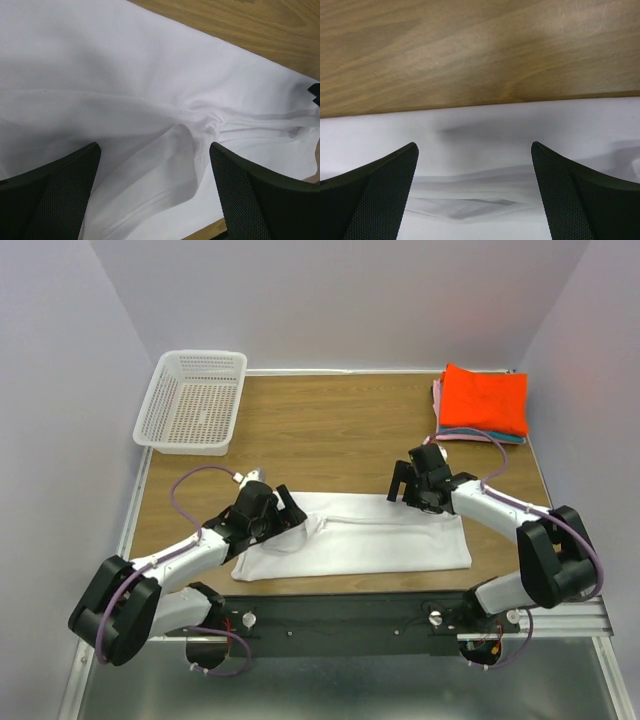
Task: Fold and stack the t-shirts
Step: Fold the tshirt
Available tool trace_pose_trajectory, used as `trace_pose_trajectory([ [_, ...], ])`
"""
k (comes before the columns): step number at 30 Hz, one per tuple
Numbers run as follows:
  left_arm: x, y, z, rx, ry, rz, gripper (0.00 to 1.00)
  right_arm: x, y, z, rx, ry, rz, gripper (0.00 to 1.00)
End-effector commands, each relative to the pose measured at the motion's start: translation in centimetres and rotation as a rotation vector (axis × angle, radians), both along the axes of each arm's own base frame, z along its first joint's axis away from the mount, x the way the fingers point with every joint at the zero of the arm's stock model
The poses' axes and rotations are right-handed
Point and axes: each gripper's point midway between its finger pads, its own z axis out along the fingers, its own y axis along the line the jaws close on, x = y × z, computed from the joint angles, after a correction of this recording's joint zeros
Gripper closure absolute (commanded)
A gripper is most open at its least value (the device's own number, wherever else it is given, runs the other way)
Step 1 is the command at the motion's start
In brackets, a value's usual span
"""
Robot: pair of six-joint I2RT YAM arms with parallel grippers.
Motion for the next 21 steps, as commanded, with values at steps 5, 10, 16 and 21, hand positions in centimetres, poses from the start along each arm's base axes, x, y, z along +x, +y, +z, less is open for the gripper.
trace_pose_trajectory([
  [5, 2.9, 1.1, -2.8, 0.099, 0.042, 0.056, 0.02, -4.5, -0.3, -3.5, 0.038, 0.168, 0.057, 0.0],
  [10, 8.4, 1.3, -4.1, 0.191, 0.057, 0.028, 0.02, -8.2, 0.8, -4.1, 0.128, 0.234, 0.155, 0.0],
  [16, 20.7, -1.6, -5.3, 0.238, 0.055, -0.021, 0.02, -13.6, 4.7, -2.9, 0.203, 0.274, 0.372, 0.0],
  [21, 25.6, -7.3, -5.2, 0.179, 0.024, -0.164, 0.02, -21.7, 11.3, -3.0, 0.194, 0.353, 0.75, 0.0],
])
